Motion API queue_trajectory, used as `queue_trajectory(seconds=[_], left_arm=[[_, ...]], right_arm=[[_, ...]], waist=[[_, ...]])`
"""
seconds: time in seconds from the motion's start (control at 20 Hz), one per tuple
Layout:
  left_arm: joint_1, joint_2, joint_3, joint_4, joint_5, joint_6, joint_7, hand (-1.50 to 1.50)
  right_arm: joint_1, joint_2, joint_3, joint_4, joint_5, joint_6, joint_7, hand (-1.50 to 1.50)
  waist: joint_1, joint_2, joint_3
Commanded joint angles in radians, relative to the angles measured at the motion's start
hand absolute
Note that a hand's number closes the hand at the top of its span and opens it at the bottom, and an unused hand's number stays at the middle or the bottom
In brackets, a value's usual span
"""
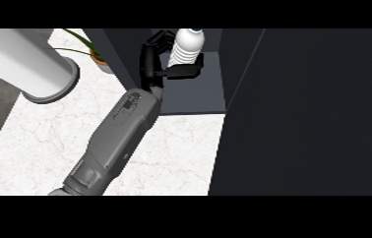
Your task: Pick up the bottled water, place it into the cabinet and close the cabinet
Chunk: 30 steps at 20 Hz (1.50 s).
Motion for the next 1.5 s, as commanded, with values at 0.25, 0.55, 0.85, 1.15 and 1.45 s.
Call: queue_trajectory(seconds=[0.25,0.55,0.85,1.15,1.45], left_arm=[[-0.125,-0.002,0.007,0.297,-0.049,0.090,-0.035,1.50],[-0.229,-0.002,0.085,0.456,-0.032,0.100,-0.076,1.50],[-0.174,-0.002,0.095,0.511,0.007,0.080,-0.169,1.50],[-0.237,-0.002,0.103,0.612,-0.035,0.126,-0.182,-1.50],[-0.274,0.032,0.069,0.701,-0.094,0.187,-0.154,-1.50]], right_arm=[[0.027,-0.036,0.020,-0.132,0.025,0.013,0.041,-1.50],[0.035,-0.048,-0.015,-0.103,-0.031,0.022,-0.004,-1.50],[-0.005,-0.030,0.033,-0.114,0.037,0.002,0.063,-1.50],[0.016,-0.051,0.018,-0.071,-0.013,0.023,-0.030,-1.50],[-0.001,-0.029,0.017,-0.045,-0.037,0.014,-0.051,-1.50]], waist=[[-0.013,0.004,0.000],[-0.025,0.012,0.001],[-0.029,0.011,-0.001],[-0.041,0.017,0.000],[-0.058,0.028,0.000]])
